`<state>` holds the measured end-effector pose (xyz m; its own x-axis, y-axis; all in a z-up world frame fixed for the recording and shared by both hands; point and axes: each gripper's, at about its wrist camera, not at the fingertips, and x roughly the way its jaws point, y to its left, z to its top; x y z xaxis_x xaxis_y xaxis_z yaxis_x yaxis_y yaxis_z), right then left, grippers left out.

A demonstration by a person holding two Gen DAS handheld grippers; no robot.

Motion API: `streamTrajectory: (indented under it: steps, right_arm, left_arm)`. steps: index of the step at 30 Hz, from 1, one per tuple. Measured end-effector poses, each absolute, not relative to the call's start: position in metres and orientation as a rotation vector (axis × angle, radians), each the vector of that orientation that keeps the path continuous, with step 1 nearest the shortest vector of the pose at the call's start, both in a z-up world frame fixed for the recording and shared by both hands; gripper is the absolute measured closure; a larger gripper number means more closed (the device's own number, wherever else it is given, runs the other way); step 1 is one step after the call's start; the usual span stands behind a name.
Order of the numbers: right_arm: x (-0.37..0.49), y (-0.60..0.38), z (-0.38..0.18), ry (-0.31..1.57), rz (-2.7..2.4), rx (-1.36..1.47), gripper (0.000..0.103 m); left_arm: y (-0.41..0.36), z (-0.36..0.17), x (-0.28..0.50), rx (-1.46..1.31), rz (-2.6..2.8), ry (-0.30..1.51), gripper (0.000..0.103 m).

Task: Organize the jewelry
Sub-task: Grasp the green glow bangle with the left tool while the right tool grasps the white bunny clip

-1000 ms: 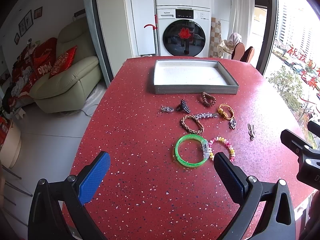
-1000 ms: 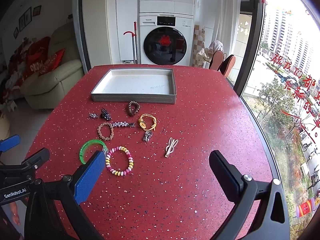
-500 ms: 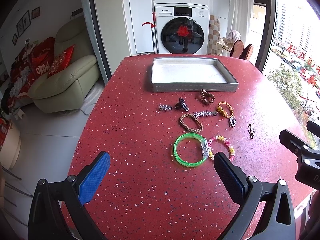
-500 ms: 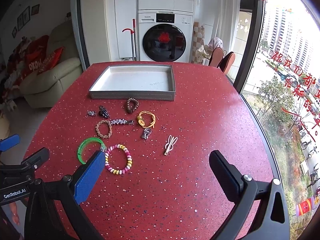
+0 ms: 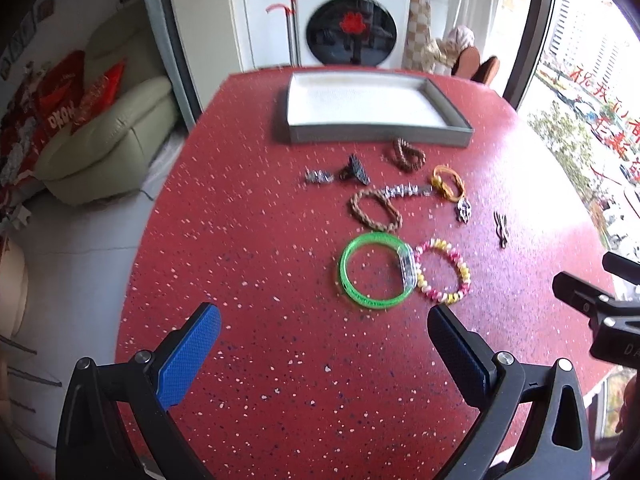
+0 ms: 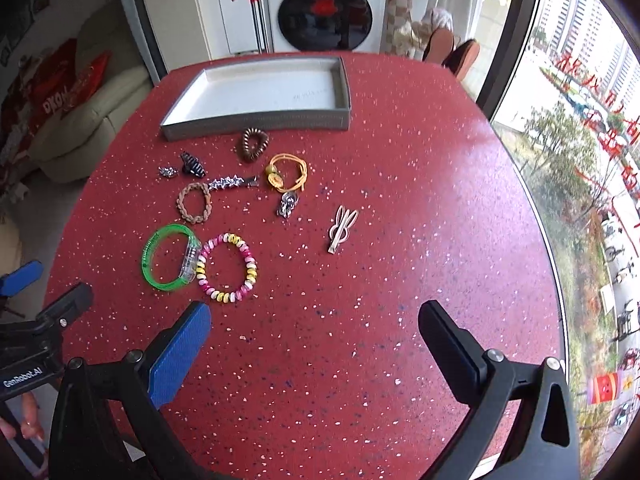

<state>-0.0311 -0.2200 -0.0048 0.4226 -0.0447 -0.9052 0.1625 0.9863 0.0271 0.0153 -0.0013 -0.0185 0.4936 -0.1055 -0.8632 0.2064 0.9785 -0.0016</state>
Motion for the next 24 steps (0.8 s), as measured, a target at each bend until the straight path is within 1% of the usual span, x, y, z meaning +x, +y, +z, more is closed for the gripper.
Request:
streamTrajectory:
  steps: [9, 15, 19, 23, 24]
  right_arm:
    - [0.015, -0.243, -0.028, 1.227, -0.149, 0.244, 0.000]
    - [0.045, -0.255, -0.057, 1.306, -0.206, 0.284, 0.000]
    - [0.058, -0.263, -0.072, 1.332, -0.250, 0.327, 0.000]
    - [0.065, -0.267, -0.086, 1.368, -0.280, 0.366, 0.005]
    - [0.065, -0.266, -0.088, 1.374, -0.282, 0.370, 0.008]
  left_arm:
    - [-0.003, -0.056, 0.064, 0.107, -0.175, 1.194, 0.000]
    - [-0.006, -0.081, 0.092, 0.089, -0.181, 1.234, 0.000]
    - [-0.011, -0.087, 0.103, 0.101, -0.195, 1.235, 0.000]
    - [-0.016, -0.090, 0.110, 0.117, -0.211, 1.231, 0.000]
    - [-0.018, -0.093, 0.110, 0.129, -0.215, 1.237, 0.000]
